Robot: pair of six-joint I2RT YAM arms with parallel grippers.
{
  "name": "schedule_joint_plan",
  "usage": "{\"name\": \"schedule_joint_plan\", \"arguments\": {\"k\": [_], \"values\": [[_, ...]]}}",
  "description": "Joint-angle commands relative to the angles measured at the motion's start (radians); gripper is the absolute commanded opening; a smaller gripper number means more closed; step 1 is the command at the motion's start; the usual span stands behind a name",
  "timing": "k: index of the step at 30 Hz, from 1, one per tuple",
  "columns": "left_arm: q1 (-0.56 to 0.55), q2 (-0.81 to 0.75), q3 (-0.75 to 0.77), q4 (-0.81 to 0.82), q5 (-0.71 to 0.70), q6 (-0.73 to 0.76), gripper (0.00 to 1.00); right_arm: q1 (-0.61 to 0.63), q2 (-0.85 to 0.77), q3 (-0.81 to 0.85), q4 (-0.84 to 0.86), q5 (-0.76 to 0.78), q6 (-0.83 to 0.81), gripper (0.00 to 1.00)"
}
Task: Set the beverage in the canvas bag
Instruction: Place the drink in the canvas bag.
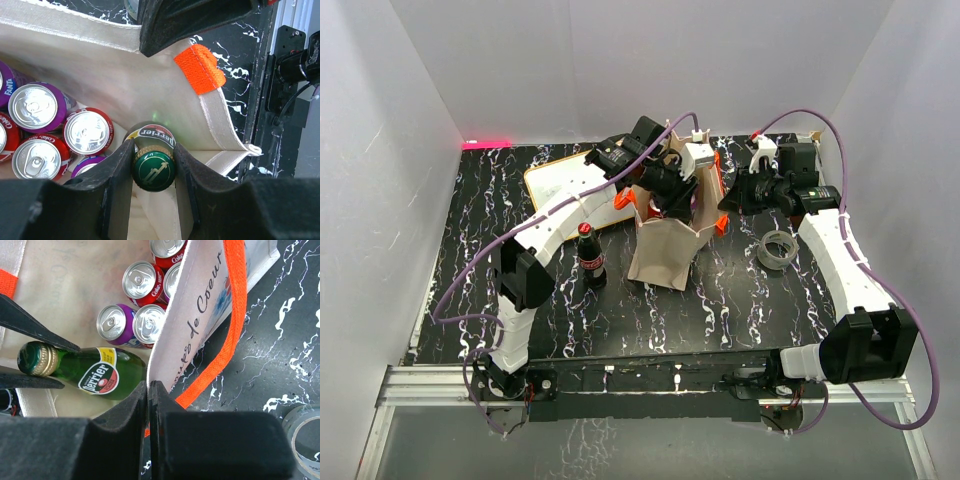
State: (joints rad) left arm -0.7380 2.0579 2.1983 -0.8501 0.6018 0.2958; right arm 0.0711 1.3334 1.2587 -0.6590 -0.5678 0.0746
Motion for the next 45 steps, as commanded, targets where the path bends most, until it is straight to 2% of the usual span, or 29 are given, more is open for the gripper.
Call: {"name": "schedule_joint_plan", "arguments": {"k": [1,6,11,22,27,38,45], "values": [[-0.009,-0.036,-0.036,0.058,0.158,-0.053,0.00,-0.002,-0.011,0.081,0.095,0.002,0.010,0.08],[-0.009,-0.085,-0.184,0.188,0.186,-0.106,0.00,-0.003,-0.010,0.080,0.098,-0.003,0.011,0.08],[-0.009,-0.119,-0.271,0.261,0.199,-0.128,0.00,-0.003,0.004,0.099,0.101,-0.009,0.014,0.08],[-0.024,-0.155,-0.369,0.301,0.152,-0.055,0.00,-0.003,0.018,0.121,0.110,-0.013,0.016,0.08],[-0.035,-0.188,-0.444,0.385,0.193,-0.028,0.00,-0.002,0.017,0.115,0.115,-0.010,0.014,0.08],[-0.036,-0.127,-0.405,0.312,0.340,0.134,0.00,-0.002,0.003,0.086,0.127,-0.008,0.013,0.08],[-0.054,-0.082,-0.346,0.206,0.399,0.218,0.01,-0.004,-0.009,0.065,0.126,-0.009,0.013,0.08]]}}
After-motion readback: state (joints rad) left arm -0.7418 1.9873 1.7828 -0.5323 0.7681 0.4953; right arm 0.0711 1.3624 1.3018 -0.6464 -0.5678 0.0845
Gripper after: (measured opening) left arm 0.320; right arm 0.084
